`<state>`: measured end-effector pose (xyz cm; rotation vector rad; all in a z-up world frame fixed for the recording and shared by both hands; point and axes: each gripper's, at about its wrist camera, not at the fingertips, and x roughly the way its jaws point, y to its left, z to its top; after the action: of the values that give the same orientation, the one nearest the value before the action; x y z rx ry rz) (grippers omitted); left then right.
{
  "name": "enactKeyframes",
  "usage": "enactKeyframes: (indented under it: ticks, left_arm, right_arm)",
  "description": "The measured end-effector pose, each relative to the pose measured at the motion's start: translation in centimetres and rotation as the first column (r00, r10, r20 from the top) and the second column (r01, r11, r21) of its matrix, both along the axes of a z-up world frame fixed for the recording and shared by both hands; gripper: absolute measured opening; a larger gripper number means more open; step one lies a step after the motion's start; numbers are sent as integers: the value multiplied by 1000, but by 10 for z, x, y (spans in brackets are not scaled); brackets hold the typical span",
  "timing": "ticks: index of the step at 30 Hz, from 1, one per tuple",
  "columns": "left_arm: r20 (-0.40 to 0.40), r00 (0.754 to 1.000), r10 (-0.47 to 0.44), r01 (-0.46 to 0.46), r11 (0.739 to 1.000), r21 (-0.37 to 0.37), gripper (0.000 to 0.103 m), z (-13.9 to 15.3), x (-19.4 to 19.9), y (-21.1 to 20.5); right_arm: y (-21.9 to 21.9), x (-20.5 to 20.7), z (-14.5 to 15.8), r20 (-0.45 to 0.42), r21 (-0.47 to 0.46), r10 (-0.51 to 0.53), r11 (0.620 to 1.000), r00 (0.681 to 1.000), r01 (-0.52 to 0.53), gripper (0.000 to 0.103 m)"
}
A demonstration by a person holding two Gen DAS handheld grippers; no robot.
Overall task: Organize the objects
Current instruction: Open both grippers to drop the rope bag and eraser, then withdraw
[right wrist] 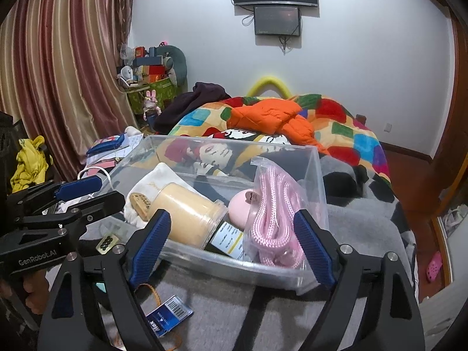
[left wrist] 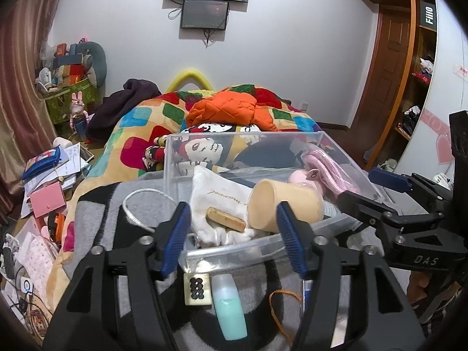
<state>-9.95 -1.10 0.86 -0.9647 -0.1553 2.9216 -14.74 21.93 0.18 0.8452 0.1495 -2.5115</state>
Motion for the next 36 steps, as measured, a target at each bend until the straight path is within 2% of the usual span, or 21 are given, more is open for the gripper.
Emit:
enactKeyframes:
  ticks: [9, 24, 36]
  left_arm:
    - [18, 1000, -2, 2, 1000, 9, 71, -2, 14, -2]
    - [87, 996, 2, -4, 1000, 17, 72, -22, 37, -12]
    - [168, 986, 15, -15, 1000, -4, 72, -47, 59, -20]
  right_arm:
    - [6, 21, 3, -8, -1, 14, 1000, 1000, -14, 84]
    - [6, 56, -9, 9, 11, 30, 999, 999, -30, 84]
    - [6, 74, -30, 83, 9, 47, 999, 995, -48, 84]
